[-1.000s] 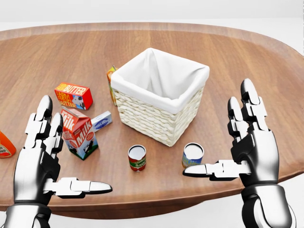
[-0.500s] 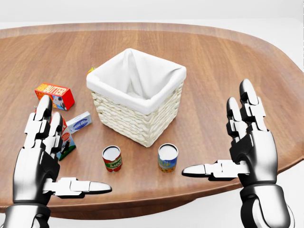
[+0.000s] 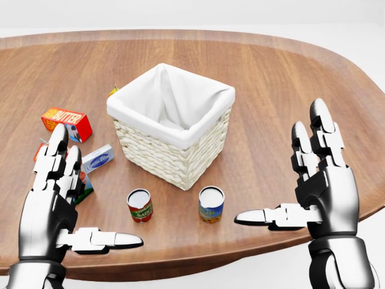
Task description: Pick up the tomato sauce, and put it in the basket.
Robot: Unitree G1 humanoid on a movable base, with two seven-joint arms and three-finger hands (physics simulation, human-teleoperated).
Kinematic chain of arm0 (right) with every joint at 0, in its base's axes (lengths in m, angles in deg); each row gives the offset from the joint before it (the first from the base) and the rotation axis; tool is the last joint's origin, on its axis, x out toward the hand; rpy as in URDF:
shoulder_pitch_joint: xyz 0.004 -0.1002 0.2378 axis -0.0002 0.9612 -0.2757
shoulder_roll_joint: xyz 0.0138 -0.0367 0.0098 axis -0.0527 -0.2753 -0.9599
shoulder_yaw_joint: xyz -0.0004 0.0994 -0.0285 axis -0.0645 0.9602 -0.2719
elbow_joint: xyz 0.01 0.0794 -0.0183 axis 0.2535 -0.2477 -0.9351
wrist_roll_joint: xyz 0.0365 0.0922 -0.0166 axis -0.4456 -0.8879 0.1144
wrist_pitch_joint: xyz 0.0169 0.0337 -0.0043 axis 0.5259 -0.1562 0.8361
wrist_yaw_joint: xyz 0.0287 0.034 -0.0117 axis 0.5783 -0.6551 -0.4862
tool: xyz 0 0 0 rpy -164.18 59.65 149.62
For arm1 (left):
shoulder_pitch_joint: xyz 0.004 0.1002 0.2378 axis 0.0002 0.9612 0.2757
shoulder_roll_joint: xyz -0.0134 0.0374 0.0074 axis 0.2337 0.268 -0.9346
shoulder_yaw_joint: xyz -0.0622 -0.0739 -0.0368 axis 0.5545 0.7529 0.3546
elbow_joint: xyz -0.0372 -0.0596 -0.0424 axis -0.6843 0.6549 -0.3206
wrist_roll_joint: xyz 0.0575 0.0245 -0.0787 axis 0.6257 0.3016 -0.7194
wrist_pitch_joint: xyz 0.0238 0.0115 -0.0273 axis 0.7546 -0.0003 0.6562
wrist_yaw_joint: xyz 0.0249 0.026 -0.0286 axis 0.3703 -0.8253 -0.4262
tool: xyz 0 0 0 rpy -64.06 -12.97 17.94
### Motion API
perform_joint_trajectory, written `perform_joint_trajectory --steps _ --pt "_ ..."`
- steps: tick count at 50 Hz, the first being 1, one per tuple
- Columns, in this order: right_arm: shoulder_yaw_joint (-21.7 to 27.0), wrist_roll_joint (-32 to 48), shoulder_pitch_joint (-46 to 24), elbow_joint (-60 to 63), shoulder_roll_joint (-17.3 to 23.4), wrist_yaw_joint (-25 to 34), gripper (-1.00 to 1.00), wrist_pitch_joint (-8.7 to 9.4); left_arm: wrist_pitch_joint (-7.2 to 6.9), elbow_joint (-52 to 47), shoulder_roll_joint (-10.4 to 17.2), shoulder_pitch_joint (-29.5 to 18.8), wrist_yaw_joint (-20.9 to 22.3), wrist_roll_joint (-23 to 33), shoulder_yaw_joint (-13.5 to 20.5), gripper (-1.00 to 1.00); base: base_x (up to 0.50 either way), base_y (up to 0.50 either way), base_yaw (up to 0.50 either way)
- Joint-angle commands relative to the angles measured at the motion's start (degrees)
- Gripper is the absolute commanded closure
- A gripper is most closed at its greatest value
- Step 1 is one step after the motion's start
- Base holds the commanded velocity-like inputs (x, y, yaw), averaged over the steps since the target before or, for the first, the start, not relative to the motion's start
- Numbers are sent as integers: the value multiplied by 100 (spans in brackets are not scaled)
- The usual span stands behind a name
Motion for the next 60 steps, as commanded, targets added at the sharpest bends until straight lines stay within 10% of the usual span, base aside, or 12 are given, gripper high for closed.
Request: perform_joint_trajectory --steps 1,60 --pt "40 -165 -38 67 18 86 -100 0 0 27 -2 -60 -1 -2 -3 -100 50 0 0" --pt "-10 -39 -2 -5 -5 24 -100 0 0 -20 6 -53 -6 38 -3 -100 17 0 0"
